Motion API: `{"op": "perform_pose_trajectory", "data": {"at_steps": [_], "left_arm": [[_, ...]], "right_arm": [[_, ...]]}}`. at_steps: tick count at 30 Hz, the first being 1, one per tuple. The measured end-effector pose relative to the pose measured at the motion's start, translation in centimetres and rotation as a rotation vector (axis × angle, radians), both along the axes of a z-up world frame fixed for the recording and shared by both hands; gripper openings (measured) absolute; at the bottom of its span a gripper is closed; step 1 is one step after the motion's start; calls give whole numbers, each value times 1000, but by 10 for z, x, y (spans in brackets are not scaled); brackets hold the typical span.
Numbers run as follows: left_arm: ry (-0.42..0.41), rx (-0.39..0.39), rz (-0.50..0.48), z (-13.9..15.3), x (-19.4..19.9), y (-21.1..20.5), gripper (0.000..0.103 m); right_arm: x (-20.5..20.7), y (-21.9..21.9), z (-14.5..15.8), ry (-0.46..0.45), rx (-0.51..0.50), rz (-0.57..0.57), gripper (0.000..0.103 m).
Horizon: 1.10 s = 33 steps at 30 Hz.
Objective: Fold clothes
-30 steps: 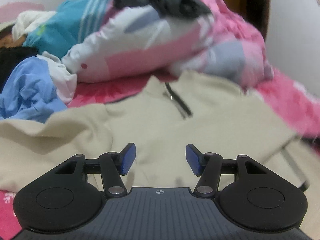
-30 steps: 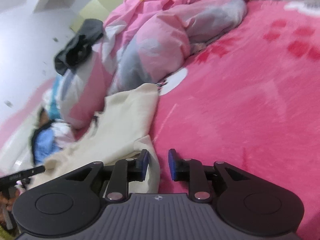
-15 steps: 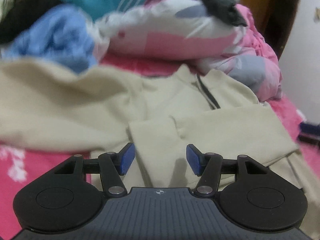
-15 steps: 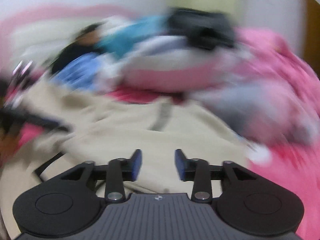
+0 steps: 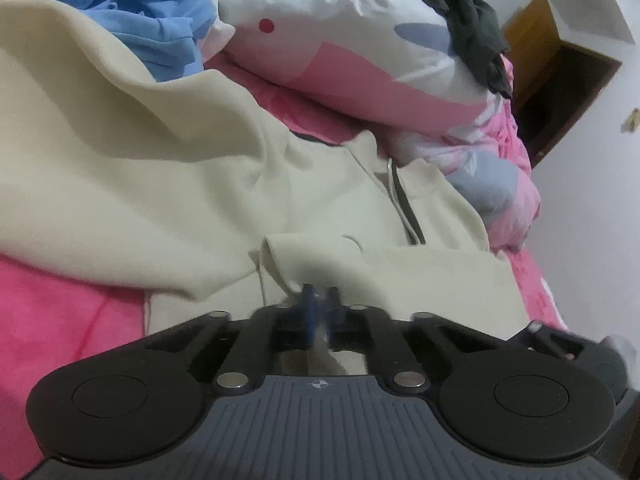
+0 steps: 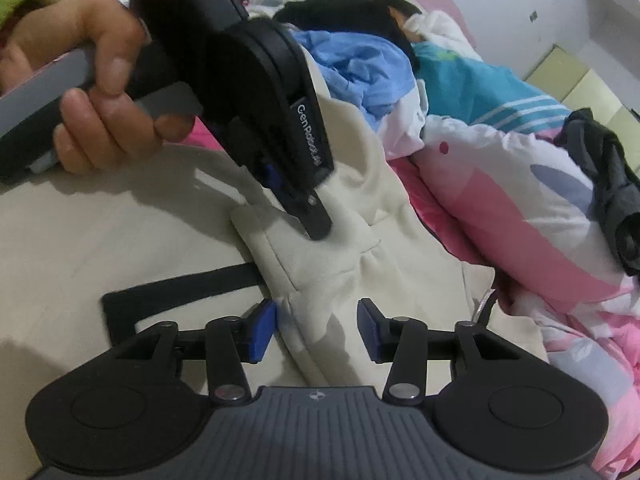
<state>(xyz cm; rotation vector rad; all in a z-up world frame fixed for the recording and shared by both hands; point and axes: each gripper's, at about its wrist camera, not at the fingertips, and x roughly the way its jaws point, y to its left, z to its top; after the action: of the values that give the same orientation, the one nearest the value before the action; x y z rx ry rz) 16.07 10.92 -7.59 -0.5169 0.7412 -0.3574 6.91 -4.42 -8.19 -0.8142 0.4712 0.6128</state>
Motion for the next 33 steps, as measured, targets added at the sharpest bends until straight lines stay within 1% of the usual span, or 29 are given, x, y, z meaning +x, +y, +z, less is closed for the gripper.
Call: {"op": "perform_pose_trajectory", "data": {"at_steps": [3,5,7,9,11,13,14,15,16,18,21,23,24,25,26,27,28,29,30,31,33], "left_arm": [[-48,-7,13,14,5,2,0],[-80,-8,22,25,7,6,0],[-107,30,40,32,7,9,0],[-98,81,49,29,9,10,0],[-77,144,44,19,11,7,0],[-65,193,40,11,7,5,3],[-59,218,38,7,6,4,4],[-81,221,47,9,0,6,9],[-112,215,62,15,-7,9,18],[-182,203,98,27,-20,13,25],[-259,190,87,43,-29,6,29],[-255,189,10,43,-24,-10,34],[-248,189,-34,43,-21,-18,38],[-232,196,-65,38,-17,-28,42],[-213,205,-93,31,-13,-37,43],[-199,220,-101,24,-10,-41,43],[-186,236,-104,17,-8,-44,43],[-173,252,-107,10,-6,-46,43],[-161,268,-109,3,-4,-49,43],[-148,284,-112,-5,-2,-52,43],[-148,282,-113,-5,-2,-50,44]], "right_arm": [[10,-1,3,22,37,-57,24],[14,-3,11,19,75,-88,23],[16,-5,17,18,119,-100,24],[22,-5,16,34,164,-110,24],[31,-3,7,76,199,-125,26],[39,-1,-3,119,216,-138,32],[38,-2,-4,113,223,-141,34],[36,-5,0,106,229,-140,40],[33,-8,4,98,239,-139,48],[26,-22,19,83,285,-138,49],[18,-54,43,72,381,-186,49],[20,-83,55,73,444,-259,46],[21,-97,59,72,468,-298,44],[24,-112,61,66,474,-346,40],[27,-125,60,55,473,-399,39],[33,-140,59,40,469,-463,37],[38,-155,57,26,462,-525,31],[45,-169,51,18,453,-585,29],[53,-185,43,29,451,-652,26],[61,-200,33,53,448,-713,25],[79,-226,0,146,372,-818,24]]}}
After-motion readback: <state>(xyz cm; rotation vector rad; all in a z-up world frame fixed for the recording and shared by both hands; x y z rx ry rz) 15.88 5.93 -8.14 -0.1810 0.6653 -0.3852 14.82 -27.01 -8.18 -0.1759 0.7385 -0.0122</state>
